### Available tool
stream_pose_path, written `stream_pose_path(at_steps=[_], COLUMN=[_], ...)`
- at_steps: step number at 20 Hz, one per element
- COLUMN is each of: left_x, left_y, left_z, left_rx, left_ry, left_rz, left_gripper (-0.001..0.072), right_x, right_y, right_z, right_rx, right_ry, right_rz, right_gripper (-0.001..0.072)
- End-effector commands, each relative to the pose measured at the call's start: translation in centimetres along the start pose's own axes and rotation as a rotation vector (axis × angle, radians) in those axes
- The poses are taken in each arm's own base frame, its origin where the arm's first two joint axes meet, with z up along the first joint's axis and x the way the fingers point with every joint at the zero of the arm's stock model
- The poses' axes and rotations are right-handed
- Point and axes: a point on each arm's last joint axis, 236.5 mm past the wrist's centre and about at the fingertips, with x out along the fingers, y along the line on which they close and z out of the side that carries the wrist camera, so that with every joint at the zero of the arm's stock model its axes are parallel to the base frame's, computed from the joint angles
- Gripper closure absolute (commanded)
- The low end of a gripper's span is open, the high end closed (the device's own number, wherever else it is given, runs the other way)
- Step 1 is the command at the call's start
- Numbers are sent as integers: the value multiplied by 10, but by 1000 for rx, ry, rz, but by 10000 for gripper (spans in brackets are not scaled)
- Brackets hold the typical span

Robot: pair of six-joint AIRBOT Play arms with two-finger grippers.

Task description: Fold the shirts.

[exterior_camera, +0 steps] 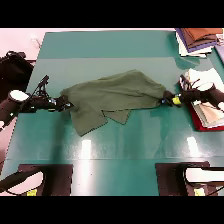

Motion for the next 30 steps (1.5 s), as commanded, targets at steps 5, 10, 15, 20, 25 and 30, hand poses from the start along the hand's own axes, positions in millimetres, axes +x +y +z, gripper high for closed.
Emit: stream_pose_path(at_steps=[5,10,15,20,25,30], left_x=[-166,-417,-550,-515,-336,-140], left_y=[-157,-326,-380,-365,-269,-132], left_z=[84,49,-11,22,126,158], left_rx=[389,794,894,842,602,323], left_ry=[-405,-980,-1324,-1205,-713,-228], left_rz=[-129,-209,-204,-170,-60,33], left_gripper=[686,687,687,687,685,684], right_x=[-208,-414,-497,-506,-411,-207], right_y=[143,239,269,270,218,101], right_z=[71,33,-20,-16,48,81], right_rx=[-422,-666,-722,-706,-562,-396], right_ry=[-474,-953,-1127,-1067,-747,-212], right_rz=[59,3,-110,-134,-29,-233], right_gripper=[693,693,694,695,695,695])
